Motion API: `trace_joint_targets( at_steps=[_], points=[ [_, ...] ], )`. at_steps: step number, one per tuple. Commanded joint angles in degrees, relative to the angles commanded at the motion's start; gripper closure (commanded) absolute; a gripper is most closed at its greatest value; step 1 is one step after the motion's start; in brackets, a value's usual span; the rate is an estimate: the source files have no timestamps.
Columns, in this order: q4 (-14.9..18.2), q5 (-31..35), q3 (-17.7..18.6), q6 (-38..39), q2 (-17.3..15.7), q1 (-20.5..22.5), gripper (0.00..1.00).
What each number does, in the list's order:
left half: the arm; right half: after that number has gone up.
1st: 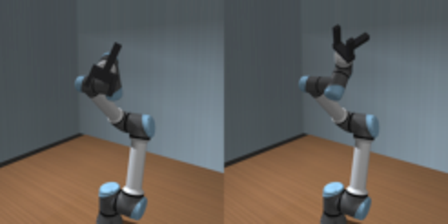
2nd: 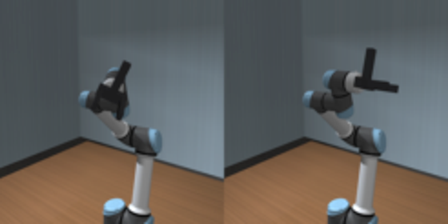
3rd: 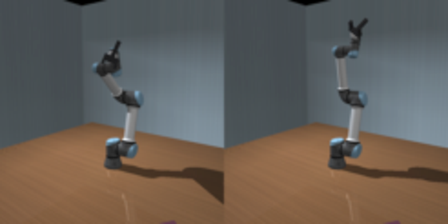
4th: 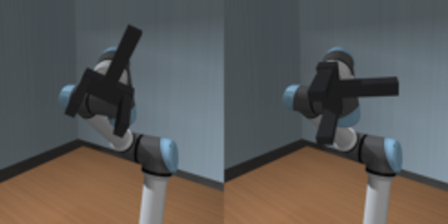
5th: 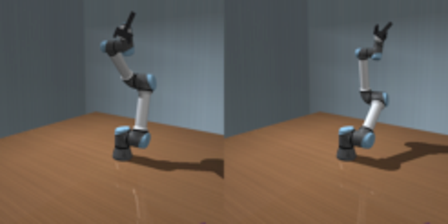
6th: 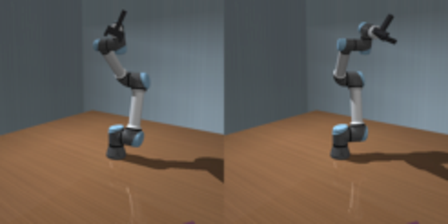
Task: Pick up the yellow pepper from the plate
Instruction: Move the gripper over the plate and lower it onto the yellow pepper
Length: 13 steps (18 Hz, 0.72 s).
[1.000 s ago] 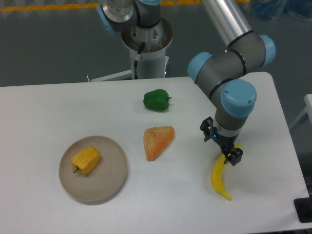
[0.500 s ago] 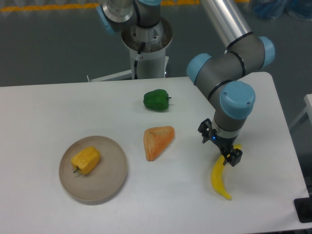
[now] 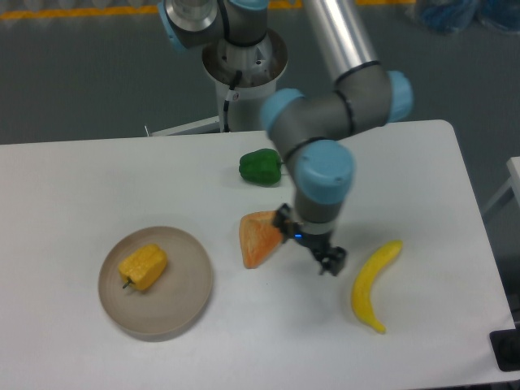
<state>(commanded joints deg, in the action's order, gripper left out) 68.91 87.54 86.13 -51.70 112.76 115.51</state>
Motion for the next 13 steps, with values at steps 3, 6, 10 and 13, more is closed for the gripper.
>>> trace_joint_targets(
  at_steps=[3,6,10,13],
  points=[
    [-0.1,0.1,0.4,8.7,-0.2,-5.3,0.00],
    [-0.8,0.0,0.6,19.2,-0.1,-8.8,0.00],
    [-1.4,-0.1,0.9,25.0,1.2,-14.0,0.00],
    [-2.7,-0.8,1.0,27.0,2.8,-15.7,0.00]
  ],
)
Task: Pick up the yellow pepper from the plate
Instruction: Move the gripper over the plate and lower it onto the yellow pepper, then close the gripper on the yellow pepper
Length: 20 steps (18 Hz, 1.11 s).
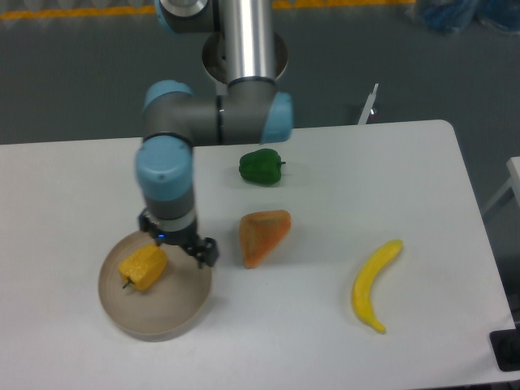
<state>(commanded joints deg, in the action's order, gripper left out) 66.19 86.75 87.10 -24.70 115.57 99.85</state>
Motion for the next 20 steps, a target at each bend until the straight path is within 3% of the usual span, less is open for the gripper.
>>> trace_joint_targets(
  at_steps=[5,7,18,19,20],
  points=[
    [-1.1,-2.2,0.0,0.4,1.6,-0.6,0.00],
    [-3.1,-2.2,0.0,0.4,2.5,-0.7,0.00],
    [-3.4,-2.2,0.4,-0.3,4.4,-1.2,0.00],
    [-3.5,-2.2,0.4,-0.3,4.4,-1.2,0.09],
    [-3.4,-2.2,0.4,-0.2,4.4,-1.2,0.39]
  ],
)
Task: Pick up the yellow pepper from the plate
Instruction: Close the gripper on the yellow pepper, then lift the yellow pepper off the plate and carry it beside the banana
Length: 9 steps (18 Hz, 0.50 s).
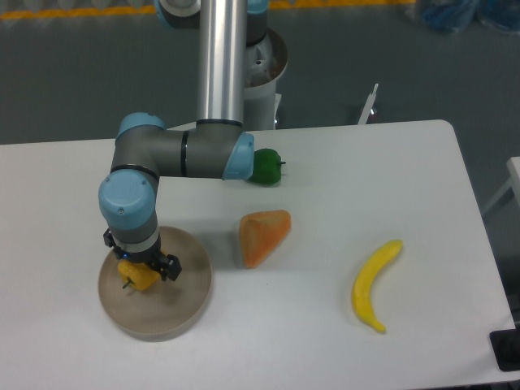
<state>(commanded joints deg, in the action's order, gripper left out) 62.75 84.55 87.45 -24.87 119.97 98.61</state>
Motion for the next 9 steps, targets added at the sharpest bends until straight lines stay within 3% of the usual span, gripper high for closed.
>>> trace_joint_targets(
  at_steps=[1,2,3,4,9],
  points=[
    [-0.1,0.0,-0.1,0.0,0.0,0.0,0.65],
    [0.0,0.0,-0.3,-0.1,0.0,0.0,0.85],
    [0.0,0.1,-0.4,-0.3,0.0,0.0,0.95],
    [0.0,0.3,-0.6,-0.3,-0.1,0.0,0.99],
    [0.6,1.1,-2.4,-1.9,-2.0,0.5,0.99]
  ],
)
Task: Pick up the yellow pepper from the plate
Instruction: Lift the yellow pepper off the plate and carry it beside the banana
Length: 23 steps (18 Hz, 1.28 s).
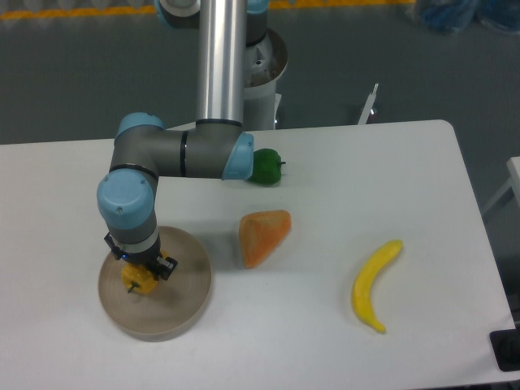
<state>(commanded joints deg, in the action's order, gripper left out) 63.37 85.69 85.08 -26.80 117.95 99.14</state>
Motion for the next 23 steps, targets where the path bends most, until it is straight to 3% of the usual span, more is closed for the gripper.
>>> trace_joint_targets(
  at_steps=[9,13,16,18,23],
  points=[
    [0.2,1.4,-4.6,-8.3,-3.9,14.0,0.97],
    [0.4,1.6,-3.3,-20.4,-5.4,21.3,0.96],
    [3.3,1.6,-1.8,-28.7,-7.8,25.5,0.96],
    [5.2,1.6,-1.8,-33.6,-8.0,28.3,0.96],
    [6.1,1.6,-1.5,-45.2,-7.5,32.9,1.00]
  ],
)
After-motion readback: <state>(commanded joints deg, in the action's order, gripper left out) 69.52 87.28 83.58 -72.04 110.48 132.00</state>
